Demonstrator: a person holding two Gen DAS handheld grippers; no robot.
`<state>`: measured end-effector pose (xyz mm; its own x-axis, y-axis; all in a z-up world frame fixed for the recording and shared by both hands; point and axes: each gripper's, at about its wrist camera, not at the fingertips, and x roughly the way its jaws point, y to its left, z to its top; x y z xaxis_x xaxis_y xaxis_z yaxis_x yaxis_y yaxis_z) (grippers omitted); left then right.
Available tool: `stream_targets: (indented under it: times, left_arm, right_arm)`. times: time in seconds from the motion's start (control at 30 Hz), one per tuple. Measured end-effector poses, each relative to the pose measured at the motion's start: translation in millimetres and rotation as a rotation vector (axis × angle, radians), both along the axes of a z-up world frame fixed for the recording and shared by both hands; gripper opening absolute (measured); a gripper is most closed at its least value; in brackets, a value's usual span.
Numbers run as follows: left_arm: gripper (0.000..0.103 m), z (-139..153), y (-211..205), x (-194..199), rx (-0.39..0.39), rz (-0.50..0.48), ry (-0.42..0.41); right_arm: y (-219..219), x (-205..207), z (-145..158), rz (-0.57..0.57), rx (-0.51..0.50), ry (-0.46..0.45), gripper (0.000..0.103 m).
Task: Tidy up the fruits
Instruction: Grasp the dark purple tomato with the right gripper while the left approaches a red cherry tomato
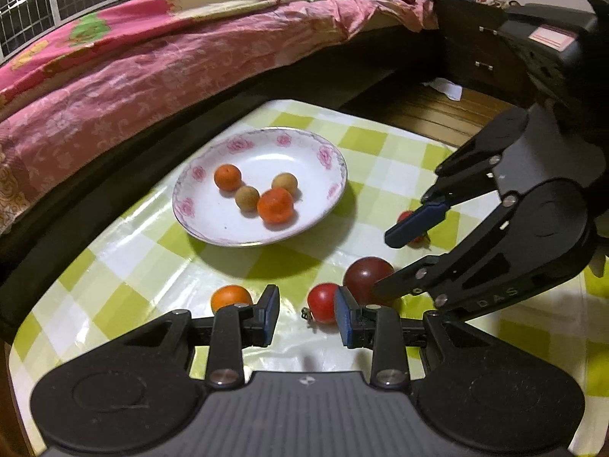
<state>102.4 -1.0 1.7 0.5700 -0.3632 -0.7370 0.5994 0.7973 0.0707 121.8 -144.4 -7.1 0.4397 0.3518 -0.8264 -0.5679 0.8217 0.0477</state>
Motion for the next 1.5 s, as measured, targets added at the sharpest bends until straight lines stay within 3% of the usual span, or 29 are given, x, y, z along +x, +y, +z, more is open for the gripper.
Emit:
stream_targets:
  times: [0.5,1.1,1.5]
  left_arm:
    - [0.040,-8.8,8.3,-0.1,-0.003,-0.003,0.045]
    - [0.040,-32.2,-32.2,19.6,0.040,-0.040,0.077]
    - [0.040,-42.2,-40.8,30.1,0.048,-0.009,0.093]
  right_arm:
    - [4.7,10.9,-16.1,-0.016,0.003,0.080,0.036]
    - [-20.6,19.0,-9.2,-0.134,-0.035,0.094,0.036]
    - [-19.7,22.9,-12.6,-0.145,-0.024,0.104,0.036]
